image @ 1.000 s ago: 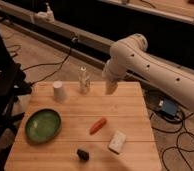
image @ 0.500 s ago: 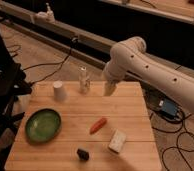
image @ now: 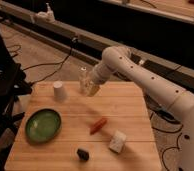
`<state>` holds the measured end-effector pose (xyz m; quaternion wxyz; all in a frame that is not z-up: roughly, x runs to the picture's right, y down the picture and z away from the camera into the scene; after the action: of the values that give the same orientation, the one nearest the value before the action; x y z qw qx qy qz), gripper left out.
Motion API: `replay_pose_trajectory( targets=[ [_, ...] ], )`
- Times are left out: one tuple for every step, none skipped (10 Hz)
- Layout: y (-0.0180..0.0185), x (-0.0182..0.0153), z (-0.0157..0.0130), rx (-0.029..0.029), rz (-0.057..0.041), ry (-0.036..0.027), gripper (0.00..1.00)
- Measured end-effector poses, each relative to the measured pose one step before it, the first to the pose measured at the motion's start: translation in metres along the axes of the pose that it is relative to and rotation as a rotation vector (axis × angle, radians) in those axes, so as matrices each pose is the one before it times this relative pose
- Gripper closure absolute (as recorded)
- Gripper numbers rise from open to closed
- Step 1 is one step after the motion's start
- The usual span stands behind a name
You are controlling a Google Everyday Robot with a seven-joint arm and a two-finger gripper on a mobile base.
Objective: Place the ceramic cup over the eraser
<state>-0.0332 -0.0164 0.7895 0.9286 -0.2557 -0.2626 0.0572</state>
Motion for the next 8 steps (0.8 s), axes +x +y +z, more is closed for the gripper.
replay_pose_trajectory(
  targets=[
    [-0.00838,-0.00798,0.00930,-0.00178,-0.00983,-0.01950,0.35],
    [-0.01007,-0.01058,0.00827,0.00203,-0.01683,-0.01980,0.35],
    [-0.00397,-0.00548,0.00502,0.00063,-0.00740,-0.00713,0.35],
    [-0.00583,-0.01436,0.00583,0.00667,-0.01447,-0.01425,0.35],
    [-0.00048,-0.00368,0.00085,0.00190,-0.00377,-0.00532,0.35],
    [-0.00035,0.00218,-0.00151,0.00253,0.00265,0.00136,0.35],
    [0.00015,-0.00069,0.00042,-0.00082,-0.00062,-0.00064,0.35],
    [0.00046,-0.00228,0.00115,-0.00250,-0.00261,-0.00161,0.35]
  ],
)
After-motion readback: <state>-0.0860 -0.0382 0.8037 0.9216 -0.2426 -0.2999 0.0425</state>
